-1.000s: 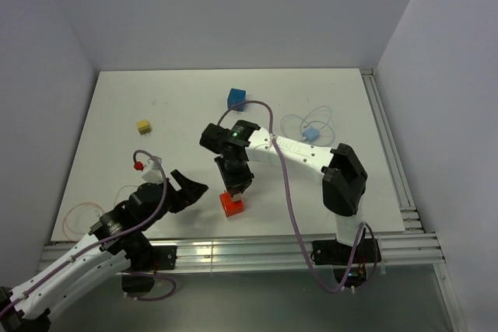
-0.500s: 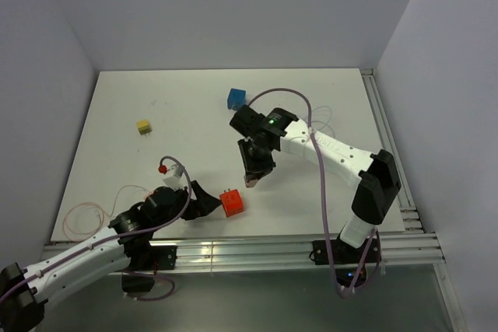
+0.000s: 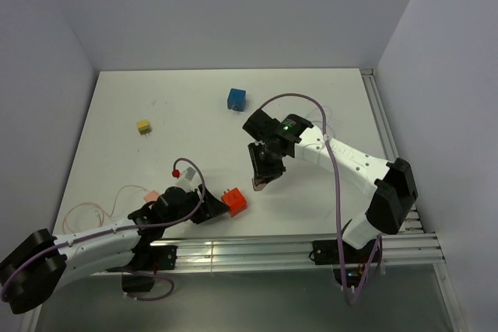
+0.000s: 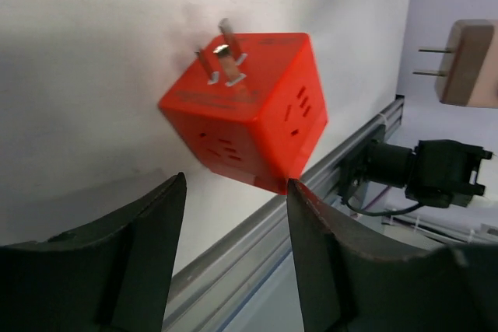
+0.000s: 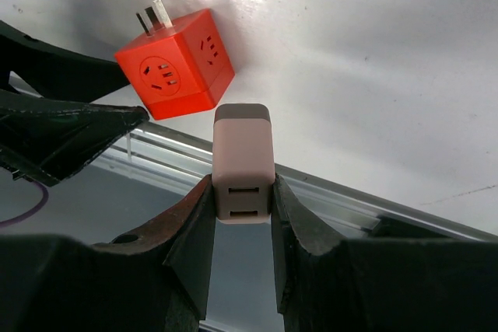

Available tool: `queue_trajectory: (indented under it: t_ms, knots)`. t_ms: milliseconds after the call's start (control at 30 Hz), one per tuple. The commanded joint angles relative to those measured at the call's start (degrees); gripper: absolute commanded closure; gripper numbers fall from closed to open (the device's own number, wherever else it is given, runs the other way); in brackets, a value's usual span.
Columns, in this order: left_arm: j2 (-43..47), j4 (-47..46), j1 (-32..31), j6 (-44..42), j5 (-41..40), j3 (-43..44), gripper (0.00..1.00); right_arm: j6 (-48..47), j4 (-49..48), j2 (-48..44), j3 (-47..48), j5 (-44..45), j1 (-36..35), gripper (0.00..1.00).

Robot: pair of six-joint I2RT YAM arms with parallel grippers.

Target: Insert the plug

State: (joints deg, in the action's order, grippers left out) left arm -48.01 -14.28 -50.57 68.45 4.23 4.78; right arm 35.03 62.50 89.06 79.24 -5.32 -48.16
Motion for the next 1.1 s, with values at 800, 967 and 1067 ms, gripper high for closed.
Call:
queue_trajectory:
  t_ms: [800, 967, 1067]
  knots:
    - [19.2, 18.4, -2.4, -0.7, -13.3, 3.2, 0.41, -11.8, 6.9, 14.8, 16.8, 2.8, -8.6, 1.0]
    - [15.1, 11.8, -2.4, -0.1, -11.3, 0.9, 0.44, -11.6, 7.9, 16.2, 18.3, 1.2, -8.8, 1.0]
    - [12.9, 9.3, -2.4, -0.5, -10.8, 0.3, 0.44, -11.3, 8.3, 17.4, 19.4, 1.0, -9.3, 1.0]
